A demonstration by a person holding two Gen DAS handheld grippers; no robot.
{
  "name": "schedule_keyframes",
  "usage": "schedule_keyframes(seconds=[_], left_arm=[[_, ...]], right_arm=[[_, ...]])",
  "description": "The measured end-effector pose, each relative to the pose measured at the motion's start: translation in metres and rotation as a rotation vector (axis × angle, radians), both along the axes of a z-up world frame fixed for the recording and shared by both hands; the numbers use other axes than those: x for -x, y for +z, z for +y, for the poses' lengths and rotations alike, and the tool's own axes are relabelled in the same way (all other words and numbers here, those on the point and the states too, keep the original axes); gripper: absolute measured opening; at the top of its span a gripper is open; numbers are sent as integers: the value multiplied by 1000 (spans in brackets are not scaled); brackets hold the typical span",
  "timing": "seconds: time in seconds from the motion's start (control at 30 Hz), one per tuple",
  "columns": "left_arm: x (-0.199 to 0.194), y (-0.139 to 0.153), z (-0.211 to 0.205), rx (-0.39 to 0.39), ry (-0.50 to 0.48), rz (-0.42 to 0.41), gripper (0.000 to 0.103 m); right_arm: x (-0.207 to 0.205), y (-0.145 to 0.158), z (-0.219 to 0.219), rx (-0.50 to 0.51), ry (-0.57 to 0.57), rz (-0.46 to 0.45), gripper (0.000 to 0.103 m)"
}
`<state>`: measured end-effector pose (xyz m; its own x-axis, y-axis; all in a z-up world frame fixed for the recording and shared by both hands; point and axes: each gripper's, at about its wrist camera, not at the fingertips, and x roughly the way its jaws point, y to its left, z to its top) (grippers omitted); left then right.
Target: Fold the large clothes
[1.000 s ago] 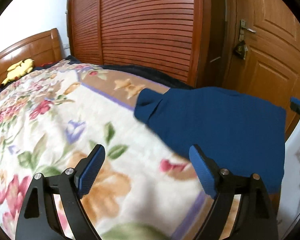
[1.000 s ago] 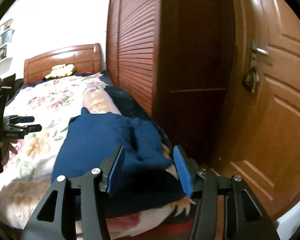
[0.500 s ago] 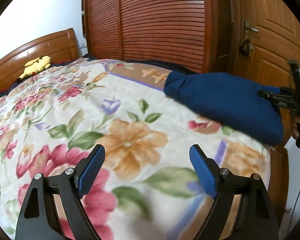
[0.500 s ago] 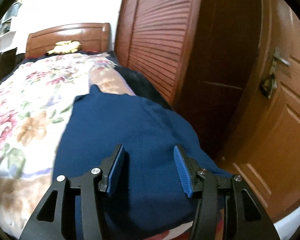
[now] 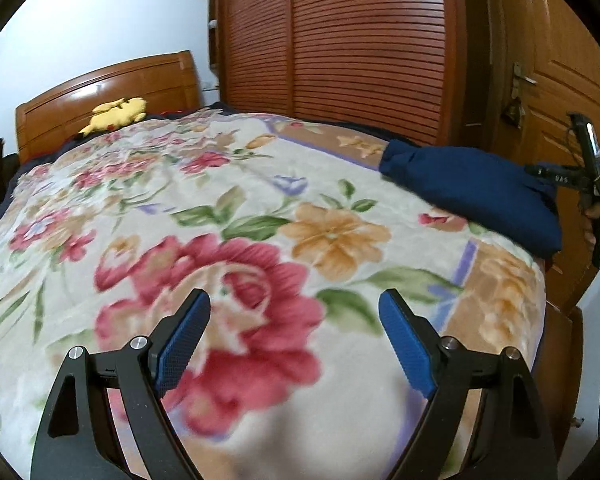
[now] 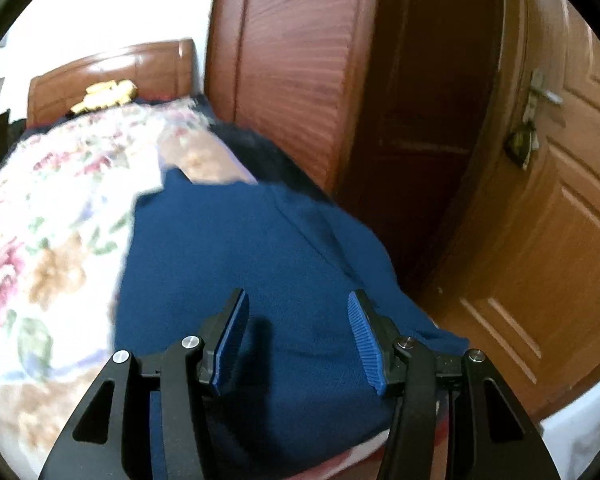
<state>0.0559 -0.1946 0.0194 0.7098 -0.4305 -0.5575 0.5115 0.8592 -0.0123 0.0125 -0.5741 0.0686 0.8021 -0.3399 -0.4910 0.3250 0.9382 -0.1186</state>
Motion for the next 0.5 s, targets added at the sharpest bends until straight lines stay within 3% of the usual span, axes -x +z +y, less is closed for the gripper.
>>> schedule_keyframes(seconds=[0.17,0.5], left_arm=[[10,-5,43,27,60,0,87],[14,-33,105,41,184,42,88]], right_arm=[[11,16,53,8,103,-47,54],[30,9,182,-23,393,-40,54]])
